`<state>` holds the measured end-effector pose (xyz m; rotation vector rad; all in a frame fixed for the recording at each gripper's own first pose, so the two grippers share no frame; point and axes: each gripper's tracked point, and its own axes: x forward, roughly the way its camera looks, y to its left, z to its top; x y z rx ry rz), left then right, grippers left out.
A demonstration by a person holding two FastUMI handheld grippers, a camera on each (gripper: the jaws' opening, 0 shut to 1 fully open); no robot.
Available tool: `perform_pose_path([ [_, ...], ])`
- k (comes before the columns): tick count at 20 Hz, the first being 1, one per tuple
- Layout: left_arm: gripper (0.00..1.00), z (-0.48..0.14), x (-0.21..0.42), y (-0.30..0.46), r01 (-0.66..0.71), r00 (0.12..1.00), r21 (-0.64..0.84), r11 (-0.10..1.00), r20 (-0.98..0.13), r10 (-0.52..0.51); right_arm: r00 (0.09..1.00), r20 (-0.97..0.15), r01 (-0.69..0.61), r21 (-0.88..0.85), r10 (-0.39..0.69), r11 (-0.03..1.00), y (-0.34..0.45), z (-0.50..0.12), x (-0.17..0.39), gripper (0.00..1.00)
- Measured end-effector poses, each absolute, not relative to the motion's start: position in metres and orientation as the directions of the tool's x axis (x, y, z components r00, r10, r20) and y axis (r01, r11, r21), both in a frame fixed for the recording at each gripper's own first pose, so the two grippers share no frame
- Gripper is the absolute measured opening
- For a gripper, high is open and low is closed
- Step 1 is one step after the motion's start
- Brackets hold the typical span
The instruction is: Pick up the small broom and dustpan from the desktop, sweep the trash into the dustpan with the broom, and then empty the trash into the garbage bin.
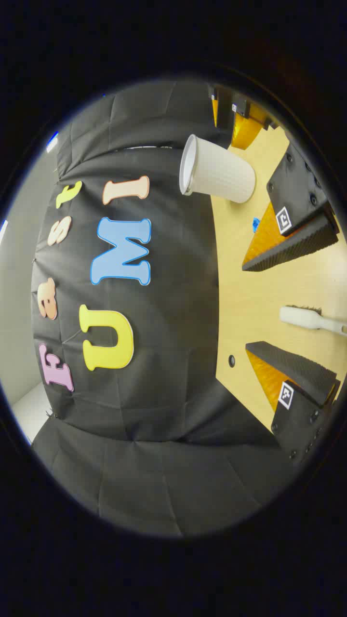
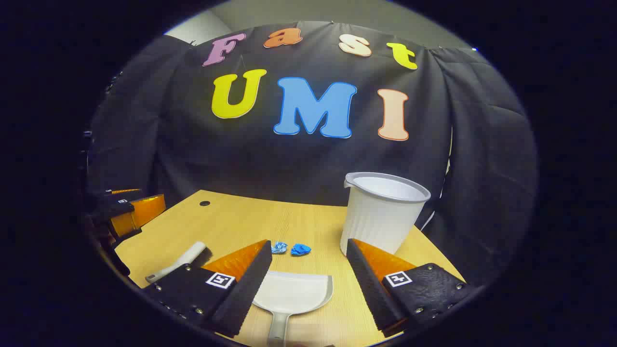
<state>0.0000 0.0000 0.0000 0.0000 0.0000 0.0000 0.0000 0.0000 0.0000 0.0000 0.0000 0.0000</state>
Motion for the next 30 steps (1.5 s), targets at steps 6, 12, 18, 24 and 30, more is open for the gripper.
perform_pose_path([
  [6, 0.96, -0.008, 0.004, 0.001, -0.004, 1.0, 0.019, 1.0, -0.026, 0.005, 1.0, -0.027, -0.014, -0.022, 0.014, 1.0, 0.005, -0.007, 0.004, 0.98],
  [12, 0.96, -0.033, 0.004, 0.006, -0.001, 0.993, -0.022, 1.0, -0.115, -0.001, 0.997, -0.072, -0.012, -0.024, 0.01, 1.0, 0.003, -0.02, 0.006, 0.97],
  [18, 0.95, -0.081, 0.001, 0.01, 0.009, 0.961, -0.026, 1.0, -0.277, -0.016, 0.977, -0.209, -0.031, 0.005, 0.031, 1.0, 0.007, -0.056, 0.007, 0.98],
  [24, 0.96, -0.14, -0.005, 0.025, 0.021, 0.872, -0.021, 1.0, -0.488, -0.028, 0.917, -0.387, -0.073, 0.079, 0.098, 0.994, 0.024, -0.103, 0.001, 0.97],
  [30, 0.95, -0.188, -0.012, 0.029, 0.097, 0.773, 0.025, 0.995, -0.631, -0.059, 0.837, -0.531, -0.071, 0.137, 0.134, 0.988, 0.038, -0.145, -0.003, 0.98],
])
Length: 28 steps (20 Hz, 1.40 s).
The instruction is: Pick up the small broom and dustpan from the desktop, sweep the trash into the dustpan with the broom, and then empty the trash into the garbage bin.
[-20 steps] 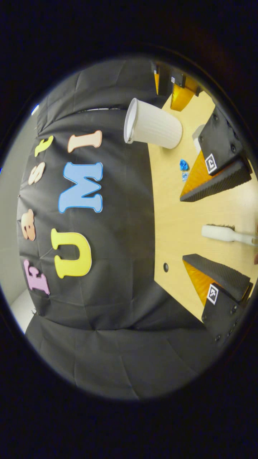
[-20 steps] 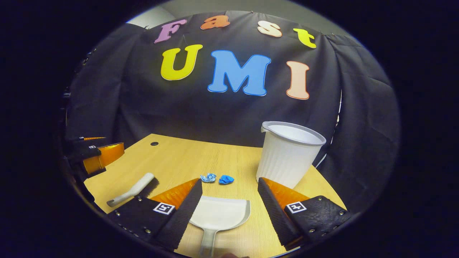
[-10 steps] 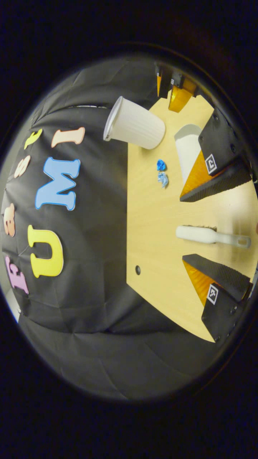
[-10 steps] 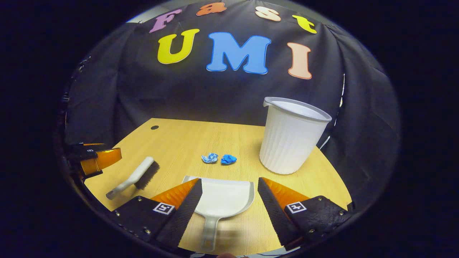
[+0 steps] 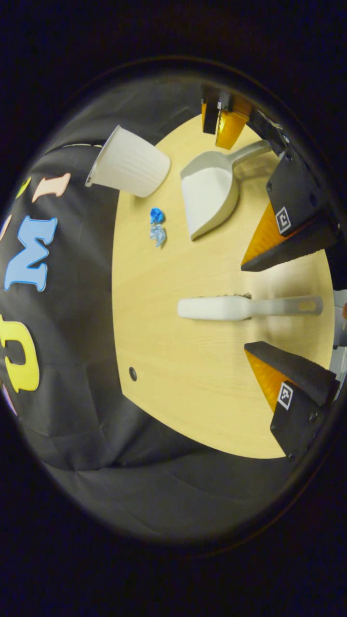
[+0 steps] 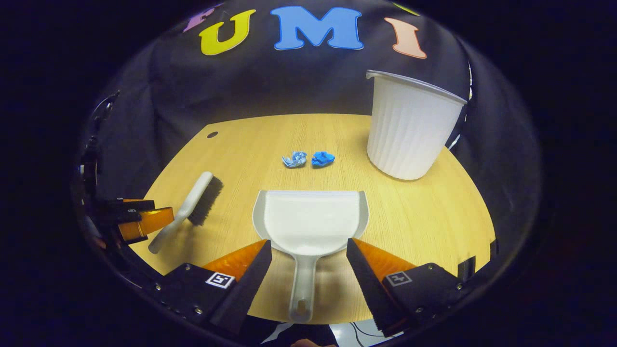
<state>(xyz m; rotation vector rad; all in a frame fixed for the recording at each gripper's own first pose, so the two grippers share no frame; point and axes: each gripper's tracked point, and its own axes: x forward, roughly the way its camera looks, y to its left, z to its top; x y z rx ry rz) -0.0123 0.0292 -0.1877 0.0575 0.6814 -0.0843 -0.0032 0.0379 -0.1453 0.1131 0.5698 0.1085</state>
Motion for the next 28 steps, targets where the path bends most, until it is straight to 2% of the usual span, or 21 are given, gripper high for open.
perform_pose_path([
  [11, 0.96, -0.246, 0.005, 0.027, 0.109, 0.618, -0.068, 0.992, -0.777, -0.121, 0.678, -0.721, 0.003, 0.196, 0.142, 0.981, 0.047, -0.199, 0.005, 0.98],
  [18, 0.95, -0.265, 0.017, 0.02, 0.105, 0.571, -0.081, 0.991, -0.811, -0.126, 0.627, -0.77, -0.011, 0.145, 0.119, 0.989, 0.052, -0.224, 0.02, 0.98],
  [21, 0.88, -0.271, 0.021, 0.021, 0.091, 0.564, -0.078, 0.993, -0.817, -0.116, 0.621, -0.777, -0.019, 0.12, 0.106, 0.993, 0.049, -0.228, 0.024, 0.93],
  [23, 0.8, -0.275, 0.023, 0.021, 0.079, 0.559, -0.08, 0.994, -0.822, -0.111, 0.616, -0.782, -0.029, 0.104, 0.099, 0.994, 0.048, -0.234, 0.027, 0.85],
  [24, 0.8, -0.277, 0.024, 0.022, 0.073, 0.559, -0.069, 0.995, -0.823, -0.098, 0.616, -0.782, -0.034, 0.099, 0.099, 0.995, 0.047, -0.234, 0.028, 0.83],
  [25, 0.75, -0.276, 0.026, 0.023, 0.072, 0.566, -0.059, 0.996, -0.82, -0.09, 0.619, -0.78, -0.038, 0.092, 0.096, 0.995, 0.047, -0.235, 0.029, 0.77],
  [26, 0.72, -0.276, 0.028, 0.023, 0.076, 0.567, -0.051, 0.996, -0.819, -0.085, 0.625, -0.777, -0.032, 0.076, 0.08, 0.997, 0.042, -0.234, 0.031, 0.77],
  [27, 0.65, -0.276, 0.03, 0.025, 0.073, 0.569, -0.037, 0.997, -0.819, -0.072, 0.624, -0.777, -0.033, 0.082, 0.085, 0.996, 0.042, -0.235, 0.031, 0.64],
  [28, 0.59, -0.276, 0.031, 0.026, 0.076, 0.569, -0.029, 0.997, -0.82, -0.067, 0.621, -0.779, -0.035, 0.08, 0.084, 0.996, 0.042, -0.235, 0.032, 0.6],
])
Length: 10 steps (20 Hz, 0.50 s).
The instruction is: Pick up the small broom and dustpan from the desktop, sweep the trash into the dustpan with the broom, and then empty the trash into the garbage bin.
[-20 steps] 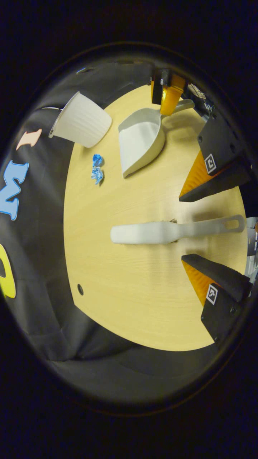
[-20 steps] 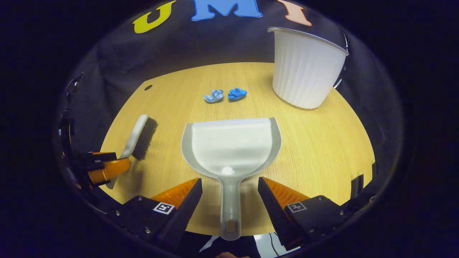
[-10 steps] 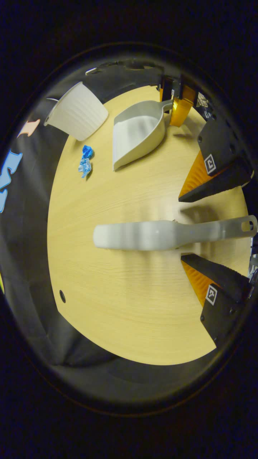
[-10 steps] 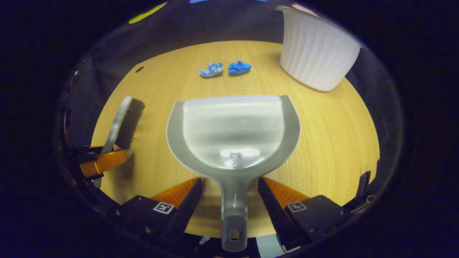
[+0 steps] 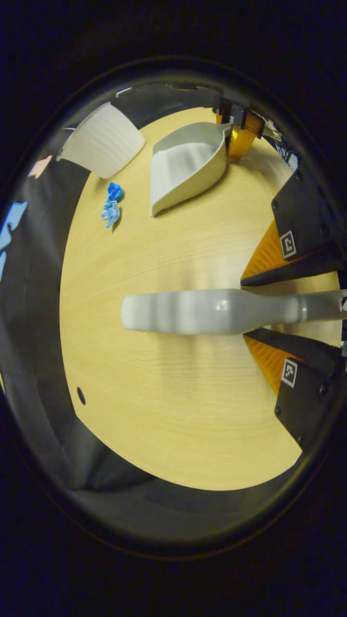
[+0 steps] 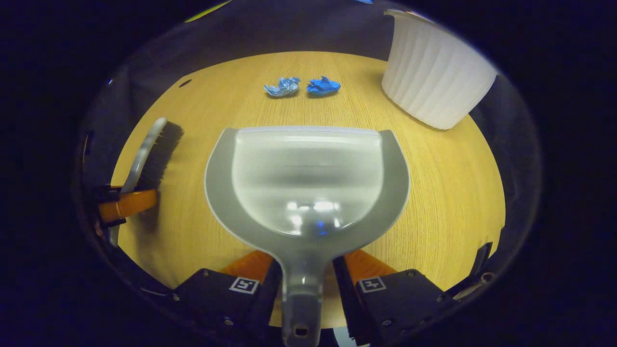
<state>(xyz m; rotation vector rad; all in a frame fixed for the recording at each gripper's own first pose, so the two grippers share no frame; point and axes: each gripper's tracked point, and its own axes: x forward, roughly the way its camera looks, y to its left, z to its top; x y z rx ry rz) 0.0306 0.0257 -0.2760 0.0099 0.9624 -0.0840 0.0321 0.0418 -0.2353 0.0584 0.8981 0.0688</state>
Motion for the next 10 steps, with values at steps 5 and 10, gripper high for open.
perform_pose_path([
  [5, 0.39, -0.275, 0.035, 0.03, 0.082, 0.579, 0.0, 0.997, -0.814, -0.047, 0.634, -0.767, -0.034, 0.094, 0.094, 0.995, 0.038, -0.234, 0.033, 0.37],
  [10, 0.35, -0.269, 0.045, 0.024, 0.103, 0.596, -0.039, 0.994, -0.797, -0.093, 0.664, -0.739, -0.066, 0.094, 0.114, 0.993, 0.035, -0.229, 0.035, 0.37],
])
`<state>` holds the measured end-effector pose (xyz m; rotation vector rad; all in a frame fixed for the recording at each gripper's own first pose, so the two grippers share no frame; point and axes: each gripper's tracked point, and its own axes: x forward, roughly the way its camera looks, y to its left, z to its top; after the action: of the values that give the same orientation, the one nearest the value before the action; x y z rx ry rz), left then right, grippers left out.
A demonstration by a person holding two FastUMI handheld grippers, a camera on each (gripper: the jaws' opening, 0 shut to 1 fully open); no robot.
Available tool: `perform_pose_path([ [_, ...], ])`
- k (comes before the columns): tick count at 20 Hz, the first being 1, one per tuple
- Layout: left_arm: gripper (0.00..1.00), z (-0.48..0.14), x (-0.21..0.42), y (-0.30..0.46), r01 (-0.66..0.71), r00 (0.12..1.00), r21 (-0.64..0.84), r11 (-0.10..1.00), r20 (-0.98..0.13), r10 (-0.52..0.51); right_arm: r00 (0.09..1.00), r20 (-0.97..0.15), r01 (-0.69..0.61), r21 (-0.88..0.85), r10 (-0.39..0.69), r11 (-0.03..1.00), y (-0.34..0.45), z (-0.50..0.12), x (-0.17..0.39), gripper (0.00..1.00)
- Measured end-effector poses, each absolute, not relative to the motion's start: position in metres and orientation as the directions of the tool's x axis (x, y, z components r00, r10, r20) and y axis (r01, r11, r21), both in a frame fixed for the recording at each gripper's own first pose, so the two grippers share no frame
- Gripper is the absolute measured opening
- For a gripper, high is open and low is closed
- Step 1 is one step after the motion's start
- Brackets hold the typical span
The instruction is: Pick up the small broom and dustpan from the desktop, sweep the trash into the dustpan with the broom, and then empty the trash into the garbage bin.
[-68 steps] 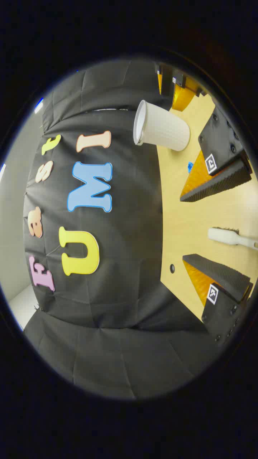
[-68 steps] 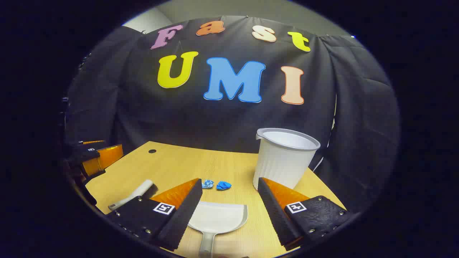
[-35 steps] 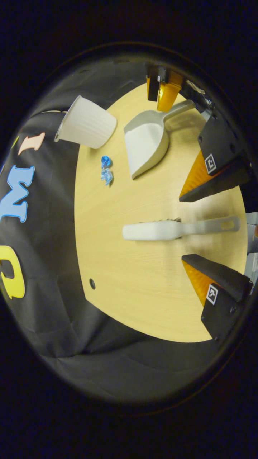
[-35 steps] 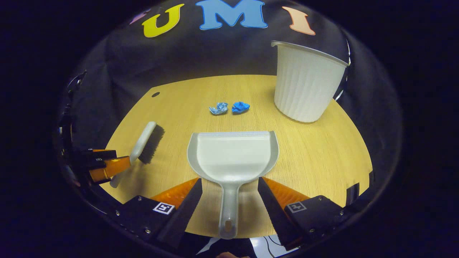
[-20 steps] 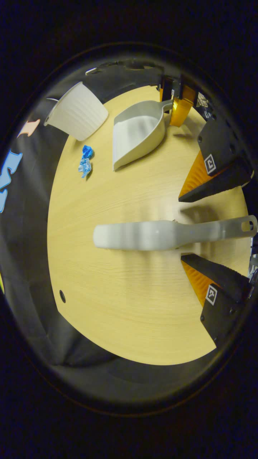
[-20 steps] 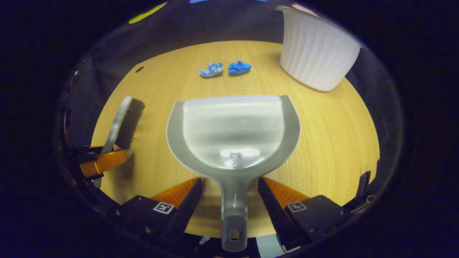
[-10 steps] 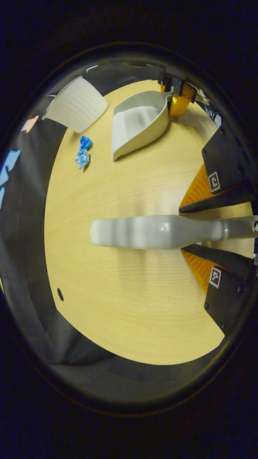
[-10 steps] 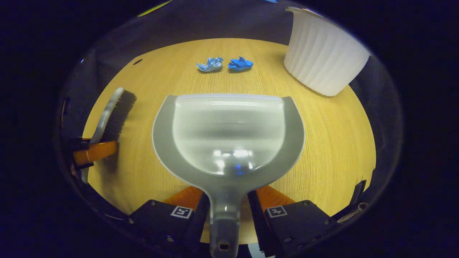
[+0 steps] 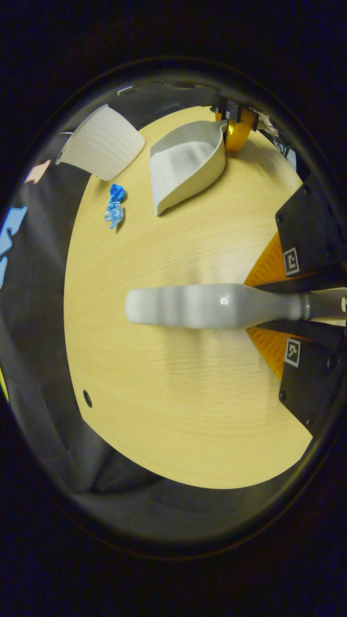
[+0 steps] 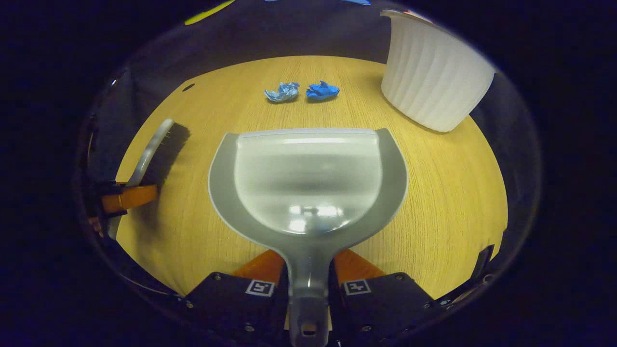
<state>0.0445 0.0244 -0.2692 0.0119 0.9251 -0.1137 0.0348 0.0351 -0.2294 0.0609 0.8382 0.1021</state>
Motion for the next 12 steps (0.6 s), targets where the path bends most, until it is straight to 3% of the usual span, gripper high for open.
perform_pose_path([
  [12, 0.35, -0.222, 0.142, -0.026, 0.228, 0.639, -0.047, 0.973, -0.747, -0.186, 0.723, -0.674, -0.152, 0.062, 0.153, 0.987, 0.011, -0.217, 0.055, 0.34],
])
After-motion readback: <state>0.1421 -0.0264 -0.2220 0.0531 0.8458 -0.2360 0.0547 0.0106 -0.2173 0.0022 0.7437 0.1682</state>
